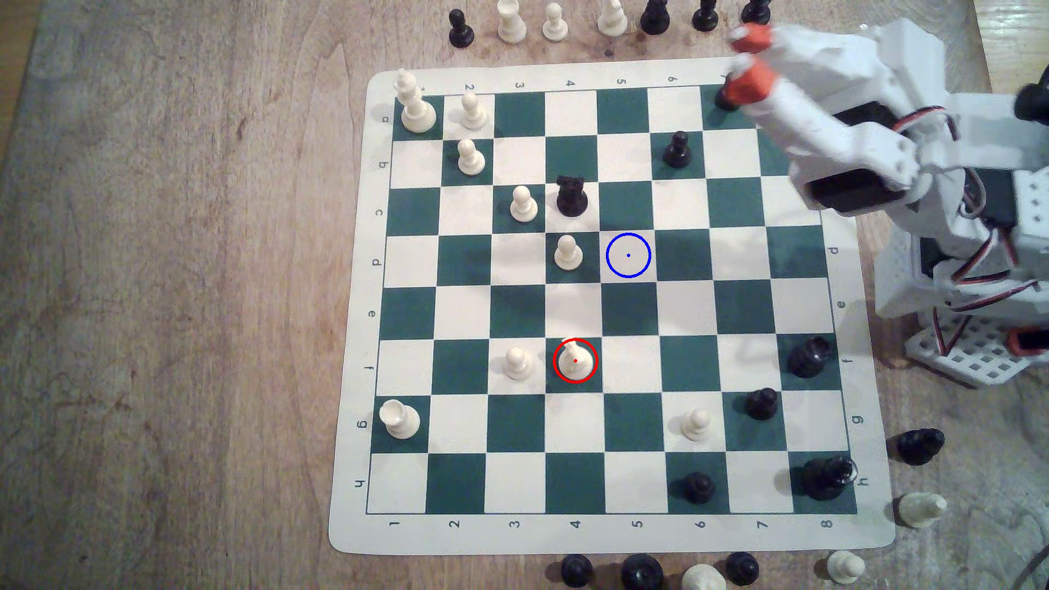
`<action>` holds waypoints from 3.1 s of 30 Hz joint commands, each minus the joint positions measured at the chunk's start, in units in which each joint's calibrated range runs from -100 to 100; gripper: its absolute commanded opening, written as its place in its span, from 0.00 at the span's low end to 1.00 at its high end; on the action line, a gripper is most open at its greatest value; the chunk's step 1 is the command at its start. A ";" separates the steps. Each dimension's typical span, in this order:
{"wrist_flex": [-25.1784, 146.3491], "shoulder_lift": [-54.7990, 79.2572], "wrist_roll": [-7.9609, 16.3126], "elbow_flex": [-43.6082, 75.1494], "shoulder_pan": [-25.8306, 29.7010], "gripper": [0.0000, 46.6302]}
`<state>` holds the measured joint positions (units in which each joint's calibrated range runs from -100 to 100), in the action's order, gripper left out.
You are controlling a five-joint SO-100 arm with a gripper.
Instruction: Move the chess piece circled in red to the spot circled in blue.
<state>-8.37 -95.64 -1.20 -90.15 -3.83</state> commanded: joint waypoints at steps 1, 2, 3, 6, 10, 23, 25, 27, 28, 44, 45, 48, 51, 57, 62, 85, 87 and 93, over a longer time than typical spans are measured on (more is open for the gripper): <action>20.08 0.82 0.20 9.01 -0.66 0.01; 23.44 2.09 1.47 10.64 -0.35 0.00; 29.58 4.30 3.71 13.81 0.75 0.00; 36.95 9.73 5.91 19.34 2.70 0.00; 40.72 18.56 8.01 27.23 5.28 0.00; 59.96 52.35 26.42 58.05 11.93 0.00; 59.96 56.08 28.38 59.96 11.70 0.00; 60.54 63.05 31.70 64.58 11.38 0.00; 60.70 64.49 32.72 65.58 11.38 0.00; 75.20 86.14 34.09 79.99 13.42 0.21; 75.44 86.90 34.14 80.63 13.65 0.21; 75.69 89.70 33.94 82.62 14.04 0.16; 75.36 91.31 33.89 83.89 14.04 0.20; 76.26 96.75 33.26 88.15 14.51 0.22; 76.51 100.06 32.19 89.15 13.96 0.26; 73.23 106.08 31.84 92.51 14.20 0.21; 73.23 106.42 31.75 92.51 14.12 0.22; 72.99 107.36 31.40 92.60 13.65 0.13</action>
<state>65.34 13.11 30.60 -2.30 10.25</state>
